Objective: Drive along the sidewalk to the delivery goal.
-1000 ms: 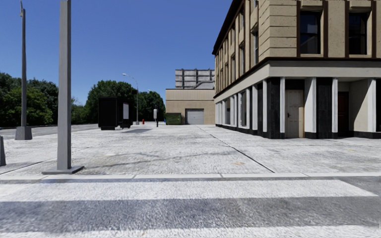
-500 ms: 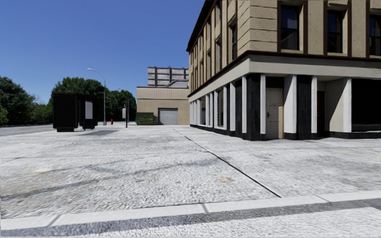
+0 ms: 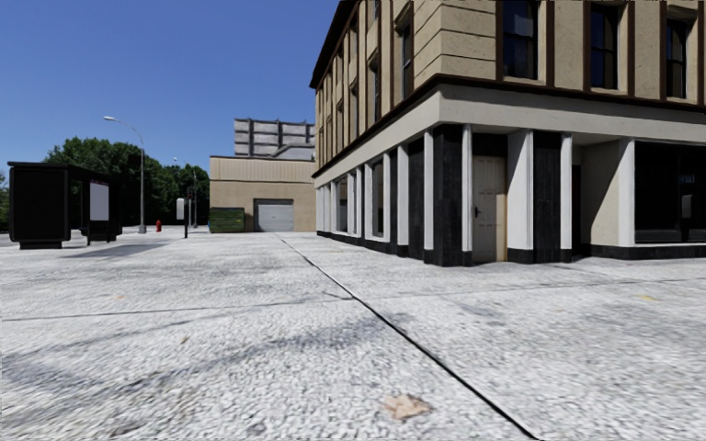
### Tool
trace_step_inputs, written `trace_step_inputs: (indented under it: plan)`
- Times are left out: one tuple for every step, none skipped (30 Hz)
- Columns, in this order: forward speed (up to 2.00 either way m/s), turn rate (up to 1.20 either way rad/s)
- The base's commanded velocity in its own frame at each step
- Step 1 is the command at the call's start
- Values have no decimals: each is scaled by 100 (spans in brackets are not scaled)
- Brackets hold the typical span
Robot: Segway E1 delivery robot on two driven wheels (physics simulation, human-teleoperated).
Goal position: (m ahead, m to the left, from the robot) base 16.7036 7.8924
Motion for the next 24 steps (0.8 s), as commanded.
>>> trace_step_inputs:
  plan:
    - [200, 0]
    - [200, 0]
    - [200, 0]
    - [200, 0]
    - [200, 0]
    - [200, 0]
    - [200, 0]
    - [200, 0]
    - [200, 0]
    - [200, 0]
    - [200, 0]
    - [200, 0]
    - [200, 0]
    - [200, 0]
    - [200, 0]
    - [200, 0]
    - [200, 0]
    - [200, 0]
    - [200, 0]
    - [200, 0]
    - [200, 0]
    - [200, 0]
    - [200, 0]
    - [200, 0]
